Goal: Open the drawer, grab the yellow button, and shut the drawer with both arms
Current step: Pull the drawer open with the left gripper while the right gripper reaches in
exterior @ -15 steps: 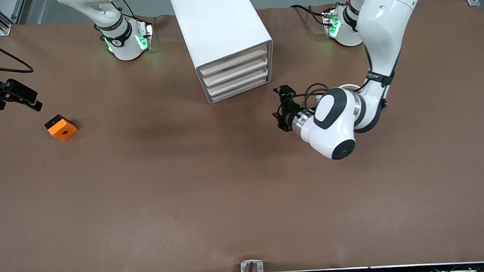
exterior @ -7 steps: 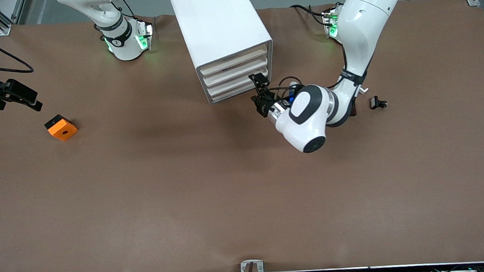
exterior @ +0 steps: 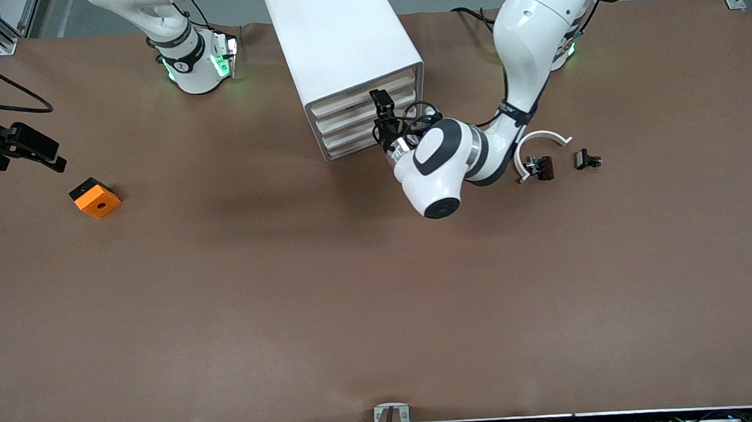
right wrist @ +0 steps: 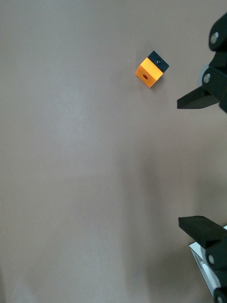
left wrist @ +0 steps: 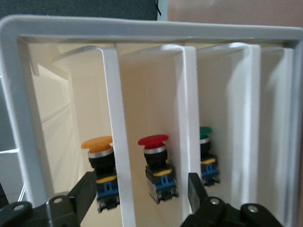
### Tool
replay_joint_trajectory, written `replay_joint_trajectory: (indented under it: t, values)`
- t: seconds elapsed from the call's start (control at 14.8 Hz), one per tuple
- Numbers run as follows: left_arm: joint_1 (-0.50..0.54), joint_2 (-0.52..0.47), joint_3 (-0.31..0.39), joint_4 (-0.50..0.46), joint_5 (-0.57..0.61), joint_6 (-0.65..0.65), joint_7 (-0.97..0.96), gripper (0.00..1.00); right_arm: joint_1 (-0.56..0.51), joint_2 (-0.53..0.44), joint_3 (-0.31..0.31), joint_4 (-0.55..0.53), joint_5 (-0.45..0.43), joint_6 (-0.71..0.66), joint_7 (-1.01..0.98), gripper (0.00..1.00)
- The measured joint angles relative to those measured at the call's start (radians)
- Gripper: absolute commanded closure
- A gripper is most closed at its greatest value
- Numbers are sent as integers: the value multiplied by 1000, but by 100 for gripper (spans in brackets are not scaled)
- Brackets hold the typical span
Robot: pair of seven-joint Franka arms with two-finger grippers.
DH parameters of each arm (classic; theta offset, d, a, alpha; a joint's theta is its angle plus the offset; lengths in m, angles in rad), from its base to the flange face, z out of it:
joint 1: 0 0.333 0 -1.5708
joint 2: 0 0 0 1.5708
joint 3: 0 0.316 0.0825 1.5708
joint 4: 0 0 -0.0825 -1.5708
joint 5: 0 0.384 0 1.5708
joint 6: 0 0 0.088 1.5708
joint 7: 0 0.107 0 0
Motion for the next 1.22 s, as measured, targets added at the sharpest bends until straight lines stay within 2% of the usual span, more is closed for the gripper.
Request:
replay_joint_trajectory:
  t: [0.07,0.34,0.47,0.68,0.75,1.02,1.22]
  values:
    - [-12,4,0,0,-6,-1,-2,29,0,0,1,0,0,0,0,0]
    - [-30,10,2,0,-25,-8,-11,62,2,3,7,0,0,0,0,0]
    - [-36,10,1,2,-31,-17,-29,73,3,6,8,0,1,0,0,0]
    - [-35,10,4,9,-32,-19,-41,95,10,13,10,0,2,0,-1,0]
    - [-33,10,6,11,-32,-20,-42,99,17,18,10,0,3,1,-1,0]
    - [-10,10,9,13,-36,-27,-53,99,58,56,12,0,6,10,12,0]
    - [40,10,13,27,-36,-26,-53,99,131,78,14,0,6,12,157,0]
